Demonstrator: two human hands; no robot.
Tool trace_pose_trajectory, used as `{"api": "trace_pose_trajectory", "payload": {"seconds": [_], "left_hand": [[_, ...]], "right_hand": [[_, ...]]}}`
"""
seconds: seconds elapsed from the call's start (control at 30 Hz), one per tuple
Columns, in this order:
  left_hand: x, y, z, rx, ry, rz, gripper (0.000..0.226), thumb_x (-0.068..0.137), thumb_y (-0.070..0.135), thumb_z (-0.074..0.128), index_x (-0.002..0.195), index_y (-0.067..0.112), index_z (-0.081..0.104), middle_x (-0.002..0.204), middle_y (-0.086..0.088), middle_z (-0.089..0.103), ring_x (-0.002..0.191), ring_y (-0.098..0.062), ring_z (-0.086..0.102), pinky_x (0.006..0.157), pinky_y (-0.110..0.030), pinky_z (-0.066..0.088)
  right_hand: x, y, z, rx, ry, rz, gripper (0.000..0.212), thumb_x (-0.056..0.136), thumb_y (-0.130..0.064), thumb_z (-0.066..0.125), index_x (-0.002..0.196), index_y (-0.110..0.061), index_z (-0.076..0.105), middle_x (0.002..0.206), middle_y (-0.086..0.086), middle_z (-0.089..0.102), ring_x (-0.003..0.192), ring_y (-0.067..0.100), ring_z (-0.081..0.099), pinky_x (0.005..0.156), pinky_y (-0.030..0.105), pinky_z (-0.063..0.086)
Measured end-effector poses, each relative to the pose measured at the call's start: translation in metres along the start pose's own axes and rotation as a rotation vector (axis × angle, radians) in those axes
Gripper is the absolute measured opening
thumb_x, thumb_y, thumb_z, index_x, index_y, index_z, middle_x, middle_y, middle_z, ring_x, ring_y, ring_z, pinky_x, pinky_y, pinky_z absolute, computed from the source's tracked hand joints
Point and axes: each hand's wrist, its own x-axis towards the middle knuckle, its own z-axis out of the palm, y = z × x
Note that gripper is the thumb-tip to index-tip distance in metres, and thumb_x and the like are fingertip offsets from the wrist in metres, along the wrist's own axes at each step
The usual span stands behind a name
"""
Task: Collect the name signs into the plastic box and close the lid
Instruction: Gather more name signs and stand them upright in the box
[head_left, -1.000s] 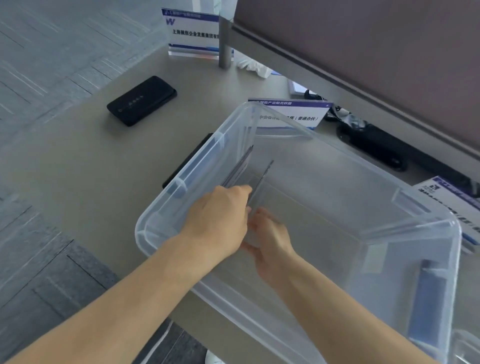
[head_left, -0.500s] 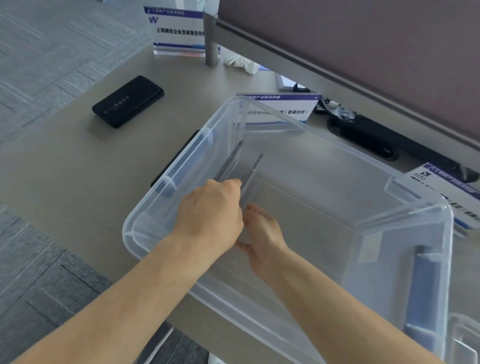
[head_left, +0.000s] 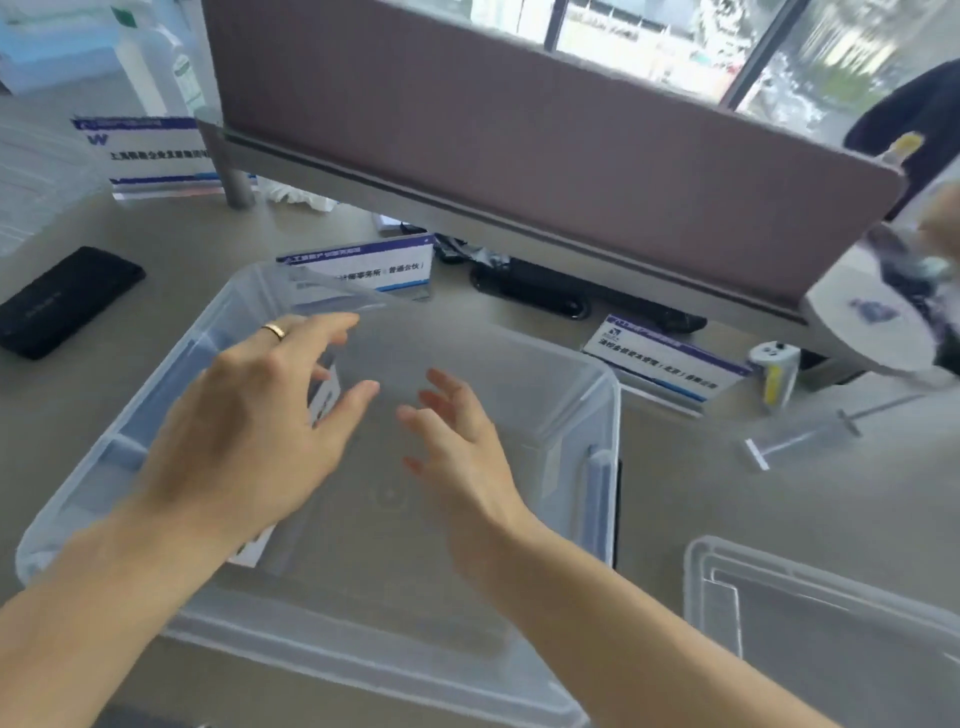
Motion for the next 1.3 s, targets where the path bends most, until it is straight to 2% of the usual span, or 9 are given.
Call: {"api": "trace_pose_trajectory", "payload": {"seconds": [0.1, 0.17, 0.33, 0.47, 0.67, 0.83, 1.0, 1.17, 1.3], "left_hand": [[0.012, 0.068, -0.012, -0.229, 0.047, 0.141, 0.044, 0.085, 0.029, 0.073, 0.128, 0.021, 0.067, 0.109, 0.009, 0.068, 0.078, -0.003, 0.070, 0.068, -0.008, 0.053], [0.019, 0.117, -0.013, -0.320, 0.035, 0.243, 0.047, 0.085, 0.029, 0.074, 0.130, 0.024, 0.065, 0.112, 0.016, 0.066, 0.097, 0.005, 0.067, 0.070, 0.003, 0.045], [0.040, 0.241, 0.014, -0.487, -0.080, 0.394, 0.055, 0.087, 0.043, 0.069, 0.139, 0.034, 0.054, 0.131, 0.018, 0.061, 0.118, -0.001, 0.062, 0.090, -0.025, 0.058], [0.041, 0.338, 0.061, -0.598, -0.187, 0.420, 0.050, 0.090, 0.038, 0.070, 0.138, 0.035, 0.055, 0.133, 0.018, 0.060, 0.121, 0.001, 0.060, 0.094, -0.028, 0.057], [0.015, 0.438, 0.159, -0.631, -0.229, 0.345, 0.047, 0.092, 0.028, 0.071, 0.137, 0.031, 0.056, 0.133, 0.015, 0.061, 0.123, 0.002, 0.057, 0.100, -0.030, 0.054], [0.018, 0.471, 0.237, -0.527, -0.232, 0.203, 0.054, 0.092, 0.028, 0.069, 0.144, 0.027, 0.051, 0.143, 0.007, 0.055, 0.131, -0.007, 0.050, 0.111, -0.037, 0.045], [0.037, 0.475, 0.300, -0.255, -0.336, 0.168, 0.063, 0.094, 0.025, 0.068, 0.151, 0.017, 0.043, 0.154, 0.000, 0.045, 0.141, -0.016, 0.042, 0.103, -0.015, 0.026], [0.052, 0.470, 0.354, -0.086, -0.482, 0.145, 0.073, 0.096, 0.032, 0.064, 0.157, 0.015, 0.029, 0.163, -0.004, 0.033, 0.149, -0.023, 0.032, 0.120, -0.035, 0.027], [0.052, 0.472, 0.376, 0.281, -0.468, 0.238, 0.060, 0.100, 0.029, 0.053, 0.154, 0.019, 0.030, 0.147, -0.009, 0.051, 0.127, -0.035, 0.053, 0.105, -0.041, 0.040]], "right_hand": [[-0.028, -0.036, -0.060, -0.103, 0.083, -0.324, 0.048, 0.091, -0.027, 0.062, 0.138, -0.029, 0.053, 0.133, -0.010, 0.060, 0.120, 0.000, 0.058, 0.100, 0.021, 0.050], [-0.048, -0.057, -0.108, -0.145, 0.173, -0.473, 0.040, 0.098, -0.015, 0.059, 0.136, -0.024, 0.055, 0.134, -0.011, 0.061, 0.123, 0.000, 0.057, 0.094, 0.011, 0.047], [-0.084, -0.083, -0.241, -0.112, 0.410, -0.626, 0.037, 0.096, -0.019, 0.059, 0.133, -0.023, 0.057, 0.132, -0.008, 0.064, 0.123, 0.006, 0.059, 0.087, 0.014, 0.050], [-0.116, -0.081, -0.355, -0.073, 0.571, -0.647, 0.034, 0.097, -0.014, 0.059, 0.130, -0.024, 0.058, 0.129, -0.006, 0.065, 0.121, 0.005, 0.061, 0.082, 0.018, 0.055], [-0.160, -0.051, -0.498, -0.101, 0.735, -0.602, 0.036, 0.093, -0.021, 0.057, 0.129, -0.027, 0.057, 0.126, -0.008, 0.066, 0.119, 0.008, 0.063, 0.098, 0.032, 0.053], [-0.157, -0.033, -0.569, -0.027, 0.780, -0.524, 0.030, 0.097, -0.025, 0.058, 0.126, -0.033, 0.057, 0.122, -0.014, 0.063, 0.118, 0.006, 0.061, 0.107, 0.049, 0.049], [-0.126, 0.002, -0.594, 0.035, 0.715, -0.398, 0.036, 0.100, -0.027, 0.057, 0.135, -0.034, 0.051, 0.133, -0.012, 0.056, 0.124, 0.001, 0.055, 0.111, 0.048, 0.045], [-0.086, 0.047, -0.583, 0.054, 0.613, -0.280, 0.051, 0.095, -0.035, 0.060, 0.143, -0.042, 0.044, 0.147, -0.016, 0.047, 0.134, 0.002, 0.048, 0.116, 0.048, 0.039], [-0.054, 0.064, -0.571, 0.042, 0.573, -0.193, 0.053, 0.099, -0.035, 0.059, 0.147, -0.042, 0.039, 0.151, -0.016, 0.043, 0.136, 0.005, 0.045, 0.117, 0.046, 0.038]]}}
